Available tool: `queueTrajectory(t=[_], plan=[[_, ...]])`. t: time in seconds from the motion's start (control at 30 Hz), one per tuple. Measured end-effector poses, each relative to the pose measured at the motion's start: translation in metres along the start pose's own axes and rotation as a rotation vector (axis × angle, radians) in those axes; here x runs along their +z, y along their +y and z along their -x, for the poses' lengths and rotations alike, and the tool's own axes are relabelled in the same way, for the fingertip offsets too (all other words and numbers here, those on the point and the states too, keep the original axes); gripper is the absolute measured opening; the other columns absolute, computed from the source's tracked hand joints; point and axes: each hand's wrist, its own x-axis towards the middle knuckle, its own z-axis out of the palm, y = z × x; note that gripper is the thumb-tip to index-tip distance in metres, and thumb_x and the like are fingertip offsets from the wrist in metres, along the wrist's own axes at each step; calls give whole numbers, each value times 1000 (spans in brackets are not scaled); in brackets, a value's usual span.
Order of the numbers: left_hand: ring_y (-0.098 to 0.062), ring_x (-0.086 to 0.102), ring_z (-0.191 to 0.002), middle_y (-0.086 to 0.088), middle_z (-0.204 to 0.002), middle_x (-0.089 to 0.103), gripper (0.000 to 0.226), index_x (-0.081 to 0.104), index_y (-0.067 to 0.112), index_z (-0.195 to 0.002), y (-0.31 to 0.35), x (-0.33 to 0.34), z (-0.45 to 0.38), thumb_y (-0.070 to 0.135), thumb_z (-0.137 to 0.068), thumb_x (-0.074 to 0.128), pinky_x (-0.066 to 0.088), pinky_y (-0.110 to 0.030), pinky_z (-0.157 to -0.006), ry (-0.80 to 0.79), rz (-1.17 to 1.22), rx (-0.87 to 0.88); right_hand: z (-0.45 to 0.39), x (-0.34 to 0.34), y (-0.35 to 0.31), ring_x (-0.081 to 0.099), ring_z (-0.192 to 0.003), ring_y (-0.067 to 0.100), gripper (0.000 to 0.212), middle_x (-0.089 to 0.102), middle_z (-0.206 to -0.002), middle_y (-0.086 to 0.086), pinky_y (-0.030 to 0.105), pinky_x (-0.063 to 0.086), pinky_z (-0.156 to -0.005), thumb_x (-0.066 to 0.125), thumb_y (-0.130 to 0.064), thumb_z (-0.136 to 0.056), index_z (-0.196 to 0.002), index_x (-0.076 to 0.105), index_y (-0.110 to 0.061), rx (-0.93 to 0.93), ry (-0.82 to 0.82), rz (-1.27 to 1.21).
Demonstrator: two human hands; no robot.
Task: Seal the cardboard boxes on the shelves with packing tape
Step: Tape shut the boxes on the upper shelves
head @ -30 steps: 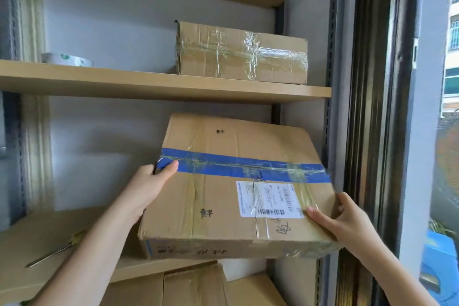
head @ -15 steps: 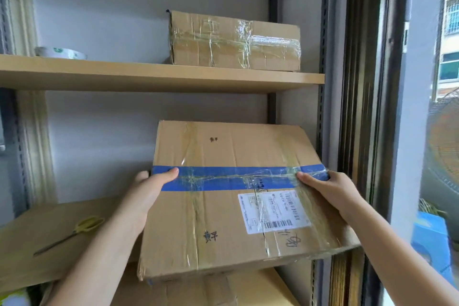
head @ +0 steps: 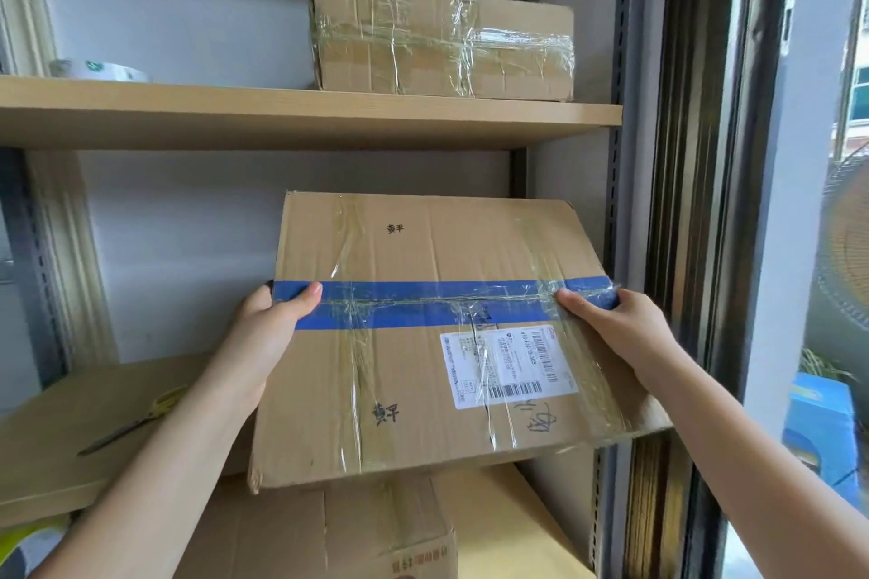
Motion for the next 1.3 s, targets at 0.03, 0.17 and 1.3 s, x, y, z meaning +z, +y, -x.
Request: queueTrajectory(t=[0.03, 0.17, 1.3], plan=[[-6, 58, -89, 4, -100, 67, 25, 65, 17, -108, -1, -1, -3, 38, -96, 62, 37, -28, -79, 8, -10, 9, -3, 2, -3, 73, -78, 19, 55, 75, -84, -2, 42, 60, -79, 78, -67, -65, -92, 67, -20, -4, -10, 13], [-13, 60, -92, -3, -105, 67, 34, 64, 13, -113, -3, -3, -12, 42, -97, 58, 37, -21, -69, 29, -63, 43, -15, 7, -9, 72, -78, 19, 57, 75, -85, -2, 39, 60, -76, 74, -71, -66, -93, 67, -21, 3, -36, 73], [-16, 67, -92, 1, -101, 72, 21, 75, 13, -104, -27, 32, -17, 12, -95, 56, 54, -29, -80, 154, -797, 1215, -14, 81, -55, 31, -143, 6, 63, 33, -155, -21, 27, 31, -110, 52, -56, -93, -150, 31, -41, -767, -400, 895]])
